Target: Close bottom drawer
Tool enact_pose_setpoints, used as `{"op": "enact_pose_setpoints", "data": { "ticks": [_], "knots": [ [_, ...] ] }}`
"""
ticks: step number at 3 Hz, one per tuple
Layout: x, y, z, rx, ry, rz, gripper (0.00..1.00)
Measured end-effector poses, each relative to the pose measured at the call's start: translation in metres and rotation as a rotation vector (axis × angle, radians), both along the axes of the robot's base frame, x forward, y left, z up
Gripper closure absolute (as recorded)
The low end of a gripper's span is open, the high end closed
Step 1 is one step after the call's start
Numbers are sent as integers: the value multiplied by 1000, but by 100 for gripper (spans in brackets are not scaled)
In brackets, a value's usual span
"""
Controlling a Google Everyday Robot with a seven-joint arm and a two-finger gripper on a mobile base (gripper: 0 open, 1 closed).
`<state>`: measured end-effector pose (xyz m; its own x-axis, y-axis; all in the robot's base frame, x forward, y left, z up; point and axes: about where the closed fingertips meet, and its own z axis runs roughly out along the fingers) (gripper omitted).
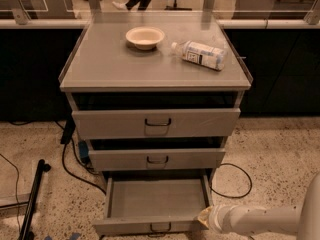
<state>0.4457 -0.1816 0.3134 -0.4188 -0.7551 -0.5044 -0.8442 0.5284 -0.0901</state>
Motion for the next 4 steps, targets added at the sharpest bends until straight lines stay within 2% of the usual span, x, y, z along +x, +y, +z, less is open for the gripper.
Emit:
{"op": "enact_pose_setpoints", "data": {
  "ticks": [2, 3, 4],
  "knots": [
    [-29, 19, -86, 98, 92, 0, 100],
    [-33, 36, -114, 154, 124, 29, 100],
    [-26, 44, -142, 168, 139, 51, 100]
  ]
}}
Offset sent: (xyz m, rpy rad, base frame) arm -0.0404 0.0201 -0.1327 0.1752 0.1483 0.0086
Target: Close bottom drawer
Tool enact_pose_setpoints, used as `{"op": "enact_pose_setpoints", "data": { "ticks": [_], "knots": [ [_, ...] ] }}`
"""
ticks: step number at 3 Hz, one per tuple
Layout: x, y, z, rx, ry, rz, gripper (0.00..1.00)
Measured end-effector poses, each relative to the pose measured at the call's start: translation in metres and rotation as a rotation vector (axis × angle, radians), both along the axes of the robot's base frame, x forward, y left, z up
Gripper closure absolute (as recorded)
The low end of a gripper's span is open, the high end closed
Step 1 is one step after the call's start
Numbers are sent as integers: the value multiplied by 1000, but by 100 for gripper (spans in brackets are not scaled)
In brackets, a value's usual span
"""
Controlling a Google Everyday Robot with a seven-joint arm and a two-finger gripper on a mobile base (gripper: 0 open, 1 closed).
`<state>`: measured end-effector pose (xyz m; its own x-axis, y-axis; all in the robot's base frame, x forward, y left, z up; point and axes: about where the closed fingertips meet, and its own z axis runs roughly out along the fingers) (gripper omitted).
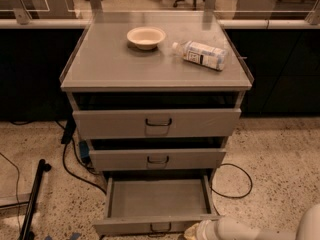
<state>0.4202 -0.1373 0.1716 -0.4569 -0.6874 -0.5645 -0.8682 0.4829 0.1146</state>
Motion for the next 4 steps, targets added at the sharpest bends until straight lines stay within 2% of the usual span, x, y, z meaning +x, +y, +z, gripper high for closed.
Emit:
{"op": "enact_pose_setpoints", "data": {
  "ticks": [1, 4],
  "knots": [
    [3, -1, -3, 0, -1, -5, 82],
    [3, -1, -3, 0, -1, -4, 12]
  ]
}}
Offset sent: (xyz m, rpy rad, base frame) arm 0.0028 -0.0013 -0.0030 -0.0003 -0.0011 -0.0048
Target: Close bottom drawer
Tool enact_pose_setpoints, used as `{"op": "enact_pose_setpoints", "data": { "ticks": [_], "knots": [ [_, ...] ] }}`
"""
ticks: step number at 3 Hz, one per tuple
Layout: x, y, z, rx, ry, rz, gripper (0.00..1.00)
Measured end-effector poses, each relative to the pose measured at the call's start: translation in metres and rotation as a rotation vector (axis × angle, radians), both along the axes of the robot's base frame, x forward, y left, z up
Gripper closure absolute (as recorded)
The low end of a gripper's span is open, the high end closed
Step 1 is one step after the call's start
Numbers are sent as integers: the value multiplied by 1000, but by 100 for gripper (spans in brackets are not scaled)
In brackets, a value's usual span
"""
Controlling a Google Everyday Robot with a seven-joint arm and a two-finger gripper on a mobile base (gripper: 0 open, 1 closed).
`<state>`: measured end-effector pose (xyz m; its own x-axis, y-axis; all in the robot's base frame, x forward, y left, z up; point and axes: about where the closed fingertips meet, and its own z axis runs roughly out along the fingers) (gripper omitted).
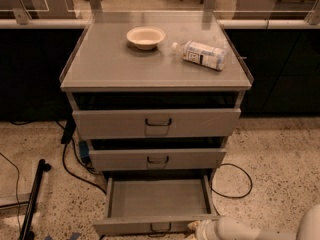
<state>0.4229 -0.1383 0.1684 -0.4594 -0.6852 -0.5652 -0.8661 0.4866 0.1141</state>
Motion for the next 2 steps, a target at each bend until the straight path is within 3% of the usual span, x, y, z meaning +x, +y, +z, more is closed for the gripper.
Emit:
{"op": "enact_pose_setpoints", "data": {
  "ticks": [1, 2],
  "knots": [
    [18, 12, -1, 14, -20, 40, 0],
    [26, 28, -2, 35, -23, 68, 18]
  ]
}}
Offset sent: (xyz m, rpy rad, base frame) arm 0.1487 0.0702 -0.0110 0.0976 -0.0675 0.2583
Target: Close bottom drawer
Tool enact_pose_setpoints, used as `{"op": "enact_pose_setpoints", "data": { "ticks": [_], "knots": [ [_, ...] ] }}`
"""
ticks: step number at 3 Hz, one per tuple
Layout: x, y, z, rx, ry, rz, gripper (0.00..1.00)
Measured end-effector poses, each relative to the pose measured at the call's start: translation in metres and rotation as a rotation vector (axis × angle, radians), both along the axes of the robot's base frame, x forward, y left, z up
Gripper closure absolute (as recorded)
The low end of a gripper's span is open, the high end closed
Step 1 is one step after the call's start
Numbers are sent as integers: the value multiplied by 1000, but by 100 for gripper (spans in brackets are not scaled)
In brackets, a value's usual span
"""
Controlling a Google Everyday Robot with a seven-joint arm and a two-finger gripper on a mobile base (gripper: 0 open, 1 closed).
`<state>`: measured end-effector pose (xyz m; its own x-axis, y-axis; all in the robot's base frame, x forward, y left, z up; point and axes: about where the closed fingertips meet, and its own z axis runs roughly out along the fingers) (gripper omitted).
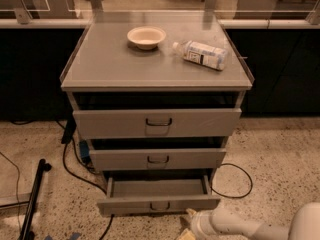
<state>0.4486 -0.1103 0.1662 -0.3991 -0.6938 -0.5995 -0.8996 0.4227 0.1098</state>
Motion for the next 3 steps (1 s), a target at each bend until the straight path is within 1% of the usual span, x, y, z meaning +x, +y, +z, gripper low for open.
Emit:
{"op": "enact_pose_setpoints", "data": {
  "ticks": [1, 2, 3],
  "knots": [
    [23, 8, -4, 11, -6, 33, 41],
    [57, -16, -1, -13, -34, 19, 42],
    [77, -11, 4, -11, -32, 10, 11]
  ]
}}
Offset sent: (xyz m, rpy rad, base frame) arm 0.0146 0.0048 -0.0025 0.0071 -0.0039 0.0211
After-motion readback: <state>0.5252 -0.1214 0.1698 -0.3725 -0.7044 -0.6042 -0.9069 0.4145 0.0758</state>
